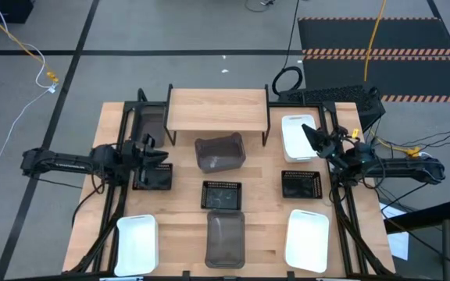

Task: Stack baskets on shelf by color
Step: Put the top left light black bin on the shelf

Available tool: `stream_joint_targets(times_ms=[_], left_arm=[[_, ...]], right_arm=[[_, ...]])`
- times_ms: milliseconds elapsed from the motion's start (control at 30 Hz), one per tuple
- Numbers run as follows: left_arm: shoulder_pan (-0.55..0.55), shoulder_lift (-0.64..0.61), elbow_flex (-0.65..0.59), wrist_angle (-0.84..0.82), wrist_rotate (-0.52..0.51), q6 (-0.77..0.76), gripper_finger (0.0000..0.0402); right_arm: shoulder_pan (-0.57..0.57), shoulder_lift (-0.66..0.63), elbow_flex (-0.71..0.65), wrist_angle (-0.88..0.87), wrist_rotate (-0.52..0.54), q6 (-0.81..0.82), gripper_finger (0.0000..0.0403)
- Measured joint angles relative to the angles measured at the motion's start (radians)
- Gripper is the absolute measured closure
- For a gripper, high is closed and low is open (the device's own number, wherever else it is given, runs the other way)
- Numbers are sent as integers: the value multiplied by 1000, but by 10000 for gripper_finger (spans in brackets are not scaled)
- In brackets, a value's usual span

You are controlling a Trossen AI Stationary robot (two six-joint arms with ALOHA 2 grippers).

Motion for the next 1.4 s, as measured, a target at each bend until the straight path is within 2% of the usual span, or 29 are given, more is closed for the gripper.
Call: stream_joint_targets(times_ms=[67,133,200,333,433,500,567,667,733,800,867,1000,1267,1400], left_arm=[[-5,0,0,10,32,-13,360],[-15,0,0,22,92,-100,360],[-24,0,0,8,110,-204,360],[-31,0,0,65,94,-402,360],[-30,4,2,122,28,-463,360],[-29,13,40,74,20,-490,360],[-29,26,141,-92,51,-470,360],[-12,89,395,-653,57,-384,360],[10,177,567,-1042,-4,-303,359],[38,251,699,-1372,-108,-255,356],[68,311,769,-1583,-201,-253,344],[121,366,776,-1699,-265,-193,302],[295,560,761,-1676,-262,-194,191],[406,682,761,-1675,-262,-194,152]], right_arm=[[0,28,0,44,20,-8,403],[-1,52,0,85,22,-21,403],[-1,71,0,127,18,-32,402],[-1,105,18,151,-4,-35,384],[-1,142,44,148,-24,-36,361],[-1,176,79,143,-40,-39,343],[-1,218,123,147,-78,-38,325],[-1,295,213,136,-138,-69,302],[-1,347,278,77,-141,-114,291],[-1,398,337,16,-139,-169,282],[-1,435,376,-36,-140,-214,278],[-1,485,401,-46,-140,-236,279],[8,521,401,-77,-159,-235,280],[9,527,401,-93,-167,-237,280]])
